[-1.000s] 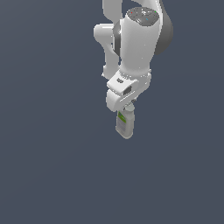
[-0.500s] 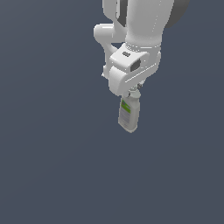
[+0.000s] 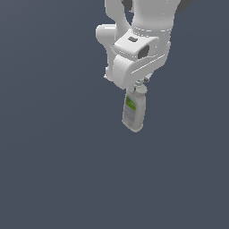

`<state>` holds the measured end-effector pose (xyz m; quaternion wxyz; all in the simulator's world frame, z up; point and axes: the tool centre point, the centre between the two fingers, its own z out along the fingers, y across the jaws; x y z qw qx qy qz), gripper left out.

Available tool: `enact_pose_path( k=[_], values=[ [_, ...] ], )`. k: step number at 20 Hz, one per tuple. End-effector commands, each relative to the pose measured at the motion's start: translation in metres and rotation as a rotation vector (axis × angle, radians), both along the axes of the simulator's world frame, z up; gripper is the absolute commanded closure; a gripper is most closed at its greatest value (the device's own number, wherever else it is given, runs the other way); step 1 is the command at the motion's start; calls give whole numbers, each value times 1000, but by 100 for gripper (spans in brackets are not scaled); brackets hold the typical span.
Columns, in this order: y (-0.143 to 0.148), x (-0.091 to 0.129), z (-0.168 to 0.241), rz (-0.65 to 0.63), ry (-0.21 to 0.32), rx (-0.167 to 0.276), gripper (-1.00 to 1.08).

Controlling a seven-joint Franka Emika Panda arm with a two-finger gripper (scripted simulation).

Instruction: Pick up the object and move it to a goal position.

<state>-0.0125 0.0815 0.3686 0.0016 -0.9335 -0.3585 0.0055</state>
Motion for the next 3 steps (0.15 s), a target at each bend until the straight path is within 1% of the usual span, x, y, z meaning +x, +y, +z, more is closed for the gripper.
enact_pose_path(
  k=[1,3],
  values=[
    [0,2,7,0,-11,1,108],
    [0,2,5,0,-11,1,108]
  ],
)
